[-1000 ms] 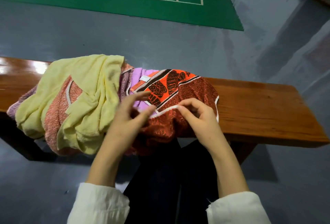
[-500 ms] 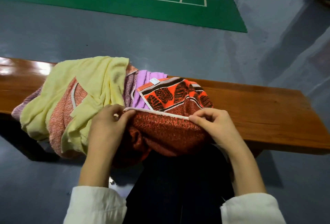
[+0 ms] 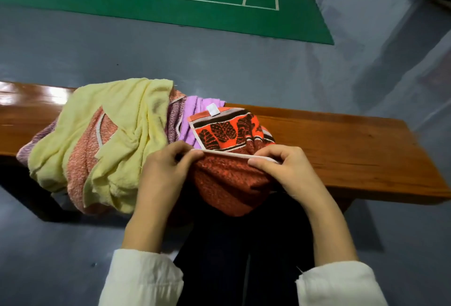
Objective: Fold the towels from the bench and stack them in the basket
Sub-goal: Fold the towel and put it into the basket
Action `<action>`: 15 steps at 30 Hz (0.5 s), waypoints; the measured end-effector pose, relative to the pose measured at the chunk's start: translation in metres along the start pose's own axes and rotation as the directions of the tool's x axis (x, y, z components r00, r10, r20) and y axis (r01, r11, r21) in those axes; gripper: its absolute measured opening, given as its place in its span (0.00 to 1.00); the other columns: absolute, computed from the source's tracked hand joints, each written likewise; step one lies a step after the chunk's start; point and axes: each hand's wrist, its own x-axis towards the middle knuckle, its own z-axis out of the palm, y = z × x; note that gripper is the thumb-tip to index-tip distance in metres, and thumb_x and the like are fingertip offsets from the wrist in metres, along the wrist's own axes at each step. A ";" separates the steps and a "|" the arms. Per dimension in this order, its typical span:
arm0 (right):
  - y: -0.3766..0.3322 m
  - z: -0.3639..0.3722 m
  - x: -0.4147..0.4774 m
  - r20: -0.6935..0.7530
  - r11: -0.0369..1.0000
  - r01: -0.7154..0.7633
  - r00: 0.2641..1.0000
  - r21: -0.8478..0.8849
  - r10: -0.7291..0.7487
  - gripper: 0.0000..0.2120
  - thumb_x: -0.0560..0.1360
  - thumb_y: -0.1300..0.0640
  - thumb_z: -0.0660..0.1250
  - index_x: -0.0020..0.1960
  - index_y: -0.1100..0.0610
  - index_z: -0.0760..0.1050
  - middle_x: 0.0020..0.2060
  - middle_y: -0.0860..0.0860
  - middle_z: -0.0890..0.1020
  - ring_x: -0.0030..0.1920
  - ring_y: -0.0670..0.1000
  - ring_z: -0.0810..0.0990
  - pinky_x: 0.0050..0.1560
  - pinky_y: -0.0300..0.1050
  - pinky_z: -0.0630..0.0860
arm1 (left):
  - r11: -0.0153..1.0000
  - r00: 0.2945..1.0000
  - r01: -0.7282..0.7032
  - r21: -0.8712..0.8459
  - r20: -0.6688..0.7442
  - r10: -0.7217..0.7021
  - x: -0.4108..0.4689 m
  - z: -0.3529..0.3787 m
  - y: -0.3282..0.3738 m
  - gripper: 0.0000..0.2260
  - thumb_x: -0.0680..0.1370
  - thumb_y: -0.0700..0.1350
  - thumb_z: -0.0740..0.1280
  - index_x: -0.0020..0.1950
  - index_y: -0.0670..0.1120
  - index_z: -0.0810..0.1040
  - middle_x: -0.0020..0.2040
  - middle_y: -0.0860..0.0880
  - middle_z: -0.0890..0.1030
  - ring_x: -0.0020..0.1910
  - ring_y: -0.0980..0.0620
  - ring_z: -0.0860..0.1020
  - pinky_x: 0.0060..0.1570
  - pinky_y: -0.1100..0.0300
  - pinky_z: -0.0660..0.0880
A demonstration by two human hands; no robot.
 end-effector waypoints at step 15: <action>-0.010 0.004 -0.005 0.004 0.993 0.110 0.994 0.037 -0.110 0.06 0.70 0.57 0.74 0.36 0.48 0.81 0.36 0.45 0.83 0.41 0.43 0.79 0.46 0.42 0.73 | 0.980 0.970 -0.165 -0.109 0.161 0.181 -0.014 0.026 0.045 0.02 0.72 0.41 0.73 0.40 0.46 0.82 0.35 0.55 0.82 0.35 0.62 0.77 0.39 0.69 0.70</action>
